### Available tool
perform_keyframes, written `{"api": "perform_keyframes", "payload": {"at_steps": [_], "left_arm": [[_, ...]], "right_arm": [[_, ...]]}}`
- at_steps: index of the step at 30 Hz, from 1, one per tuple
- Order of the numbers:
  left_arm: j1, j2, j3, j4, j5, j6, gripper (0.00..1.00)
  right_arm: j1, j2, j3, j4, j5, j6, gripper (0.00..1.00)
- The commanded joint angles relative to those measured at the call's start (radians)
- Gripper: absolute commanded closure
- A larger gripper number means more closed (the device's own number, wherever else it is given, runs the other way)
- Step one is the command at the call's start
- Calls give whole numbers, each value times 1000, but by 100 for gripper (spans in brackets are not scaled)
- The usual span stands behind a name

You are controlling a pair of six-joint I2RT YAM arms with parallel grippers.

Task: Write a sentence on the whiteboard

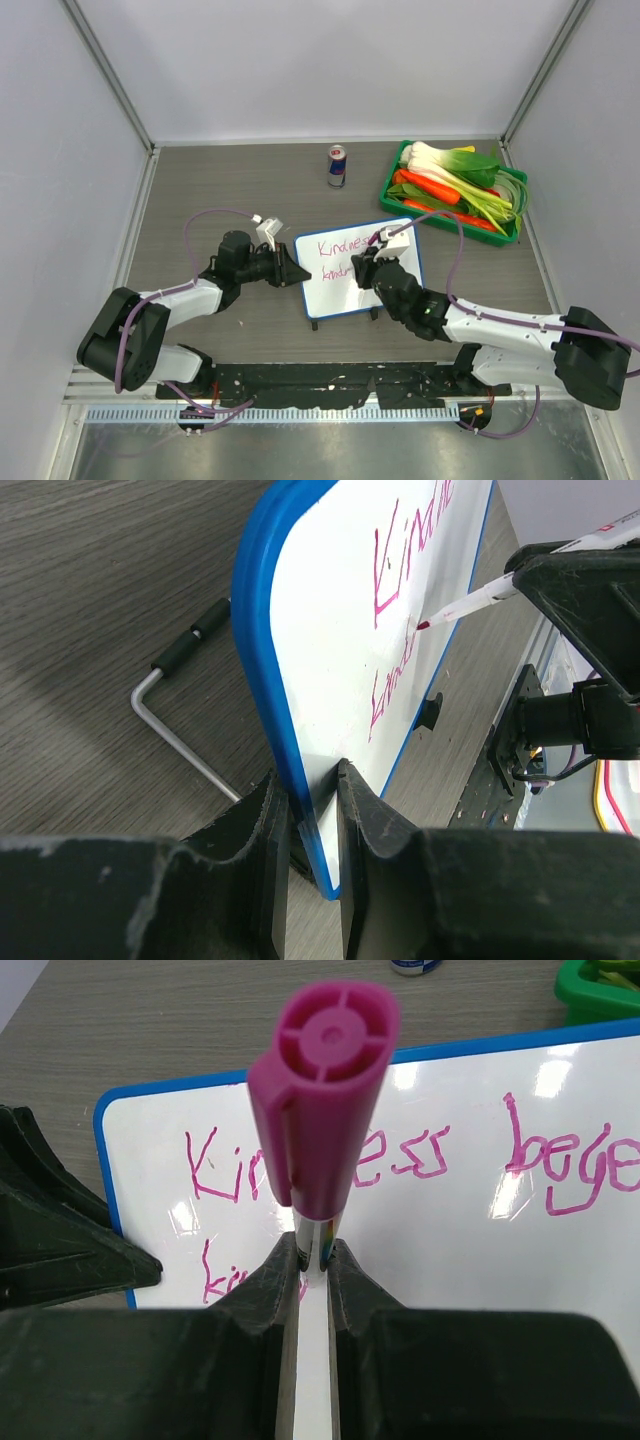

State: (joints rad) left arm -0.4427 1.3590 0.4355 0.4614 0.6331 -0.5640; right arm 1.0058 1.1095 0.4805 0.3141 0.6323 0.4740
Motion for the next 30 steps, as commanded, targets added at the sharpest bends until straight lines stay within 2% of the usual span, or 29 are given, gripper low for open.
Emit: {"api": "perform_keyframes", "payload": {"at_steps": [1,11,21,30], "left_arm": [[-7,37,-7,-81,-69,67,100],[-8,37,-7,-81,-69,67,100],[-7,40,-7,-81,-69,67,100],[-7,40,-6,-81,-69,67,100]], "right_arm": [[-3,-25,-14,-4,-2,15,99],[-3,-37,-25,-6,-20,21,99],[-4,-117,6,-10,-17,3,99],[-12,-68,17,2,-11,-11,100]]}}
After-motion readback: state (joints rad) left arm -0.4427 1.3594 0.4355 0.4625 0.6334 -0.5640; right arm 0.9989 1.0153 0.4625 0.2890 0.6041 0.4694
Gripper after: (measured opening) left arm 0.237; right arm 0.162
